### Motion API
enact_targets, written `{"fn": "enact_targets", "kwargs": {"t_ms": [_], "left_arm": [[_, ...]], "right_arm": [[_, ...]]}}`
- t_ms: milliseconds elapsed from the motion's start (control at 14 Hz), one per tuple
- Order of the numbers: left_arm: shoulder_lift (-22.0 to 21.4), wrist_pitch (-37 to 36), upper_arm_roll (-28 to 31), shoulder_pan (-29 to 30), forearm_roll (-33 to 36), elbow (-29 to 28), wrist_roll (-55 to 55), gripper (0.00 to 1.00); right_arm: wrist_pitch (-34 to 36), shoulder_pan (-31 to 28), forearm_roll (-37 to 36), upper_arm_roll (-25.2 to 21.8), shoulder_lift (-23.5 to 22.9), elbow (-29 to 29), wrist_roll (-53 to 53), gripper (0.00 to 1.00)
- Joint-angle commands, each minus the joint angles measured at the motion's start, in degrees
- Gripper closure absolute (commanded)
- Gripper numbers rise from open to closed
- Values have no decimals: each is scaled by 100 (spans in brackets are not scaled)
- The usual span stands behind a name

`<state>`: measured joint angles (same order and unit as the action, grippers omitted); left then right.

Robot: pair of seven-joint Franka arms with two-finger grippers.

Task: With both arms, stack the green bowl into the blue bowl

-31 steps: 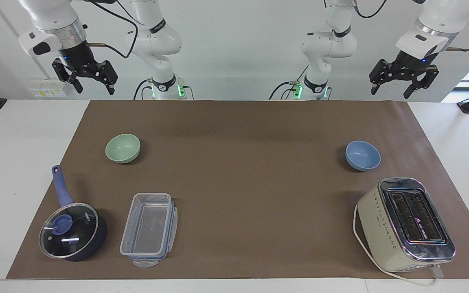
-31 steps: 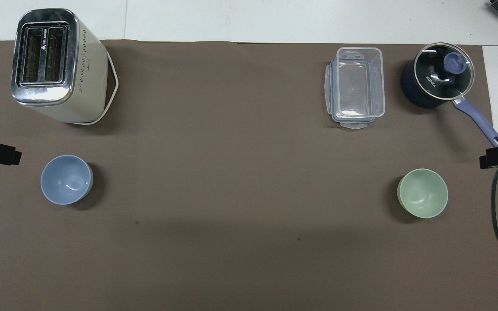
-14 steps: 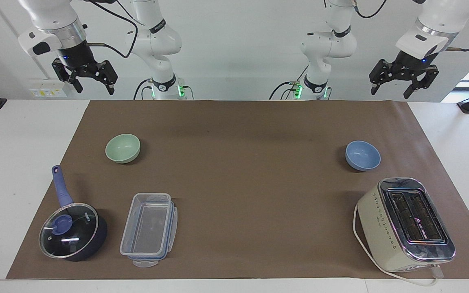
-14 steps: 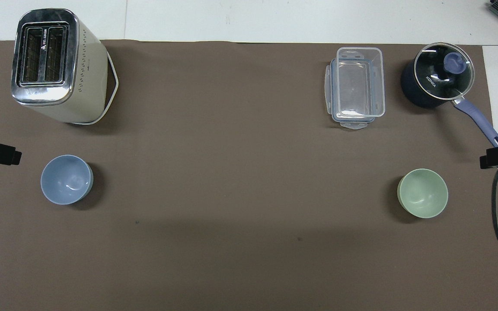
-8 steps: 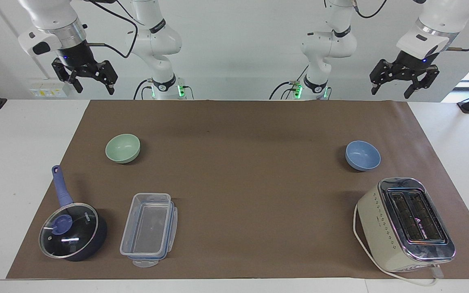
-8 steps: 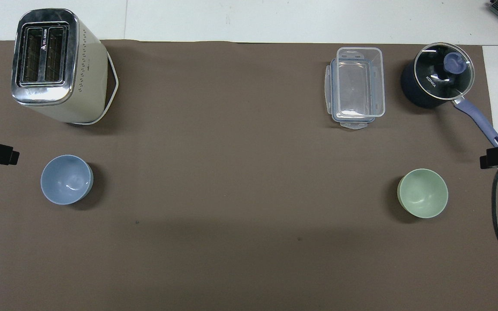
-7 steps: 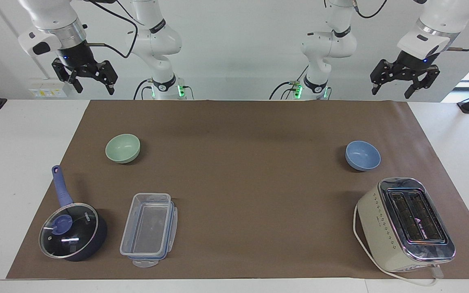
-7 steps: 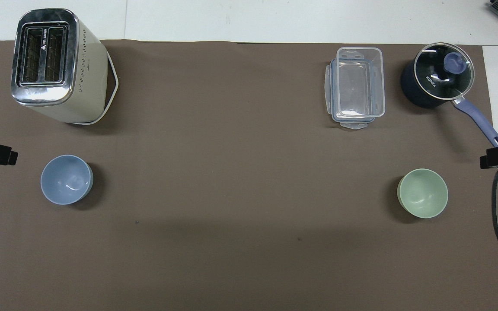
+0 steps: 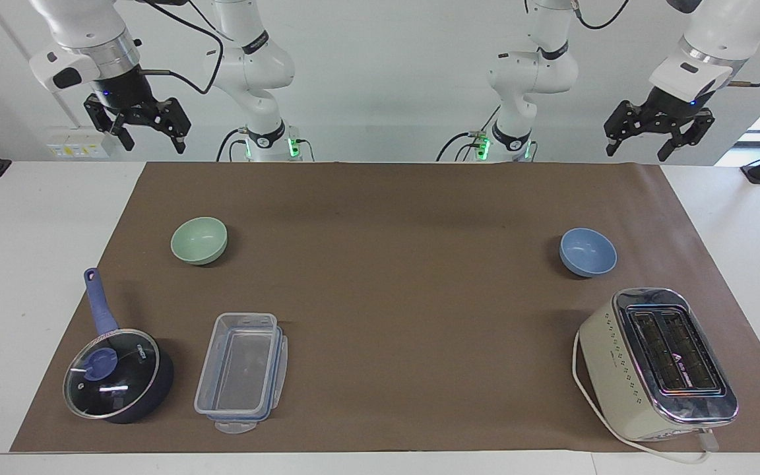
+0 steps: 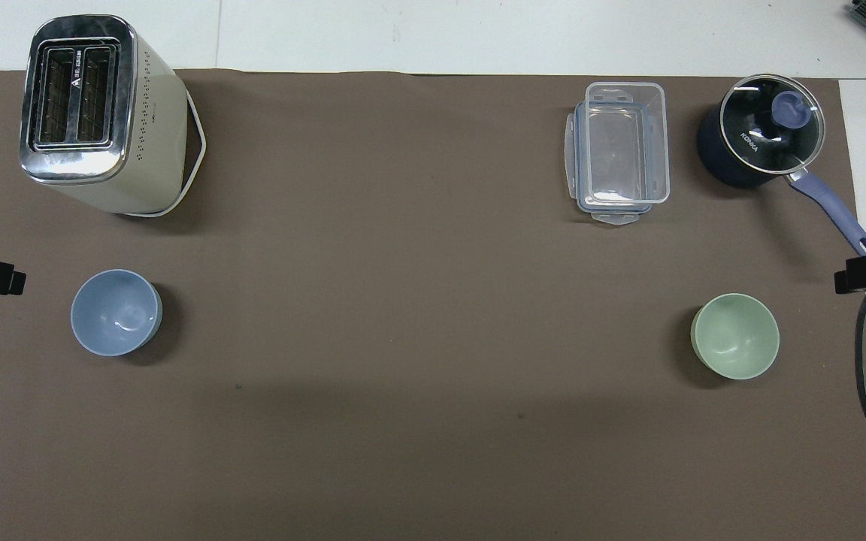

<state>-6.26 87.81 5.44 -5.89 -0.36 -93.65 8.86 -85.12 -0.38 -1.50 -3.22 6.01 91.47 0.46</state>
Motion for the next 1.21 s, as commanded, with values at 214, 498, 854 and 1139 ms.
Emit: {"fn": "enact_targets", "kwargs": {"t_ms": [214,498,854,1139], "left_arm": [[-332,1360,-26,491,-113,-1435,230,0],[-288,2178,-26,817,-306,-2218,660,0],[89,3031,-17,1072,-430,-2667,1215,0],[581,3461,-17,1195,-465,-2702,1233,0]], "right_arm": [[22,-59,54,32,50,2,24,0],[22,-59,54,32,50,2,24,0],[22,-50,54,32,50,2,24,0],[22,-59,54,32,50,2,24,0]]}}
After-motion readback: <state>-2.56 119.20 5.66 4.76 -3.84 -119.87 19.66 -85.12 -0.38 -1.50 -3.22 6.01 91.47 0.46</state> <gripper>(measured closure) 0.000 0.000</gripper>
